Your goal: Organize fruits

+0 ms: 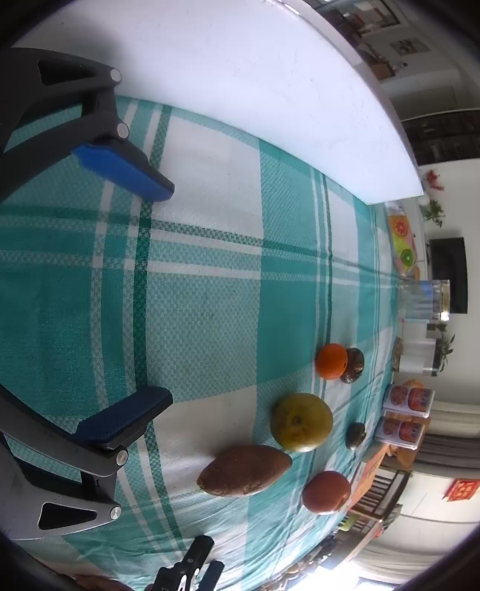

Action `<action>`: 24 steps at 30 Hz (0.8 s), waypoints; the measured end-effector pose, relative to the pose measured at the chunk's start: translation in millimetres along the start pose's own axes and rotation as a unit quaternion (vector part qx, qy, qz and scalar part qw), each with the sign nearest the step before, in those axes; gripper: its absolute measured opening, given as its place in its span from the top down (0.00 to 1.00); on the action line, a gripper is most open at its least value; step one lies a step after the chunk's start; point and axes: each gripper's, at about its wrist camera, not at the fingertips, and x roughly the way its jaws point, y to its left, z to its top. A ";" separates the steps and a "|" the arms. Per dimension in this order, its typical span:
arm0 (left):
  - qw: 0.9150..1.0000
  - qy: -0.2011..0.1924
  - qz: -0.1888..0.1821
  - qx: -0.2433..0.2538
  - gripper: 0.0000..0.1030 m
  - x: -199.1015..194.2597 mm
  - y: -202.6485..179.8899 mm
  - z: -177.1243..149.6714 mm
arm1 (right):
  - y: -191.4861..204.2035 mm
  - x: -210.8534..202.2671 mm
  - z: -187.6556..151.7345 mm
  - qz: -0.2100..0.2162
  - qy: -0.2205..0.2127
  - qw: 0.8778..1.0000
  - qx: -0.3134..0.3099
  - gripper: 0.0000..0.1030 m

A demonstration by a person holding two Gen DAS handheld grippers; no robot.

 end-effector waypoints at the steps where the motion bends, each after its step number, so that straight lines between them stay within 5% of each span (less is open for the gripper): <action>1: 1.000 0.000 0.000 0.001 0.01 0.2 -0.2 0.0 | -0.1 0.0 0.0 0.001 0.000 1.000 0.000 0.05; 24: 1.000 0.001 0.000 0.002 0.01 0.1 -1.1 0.0 | -0.3 -0.5 0.0 0.004 -0.001 1.000 0.002 0.04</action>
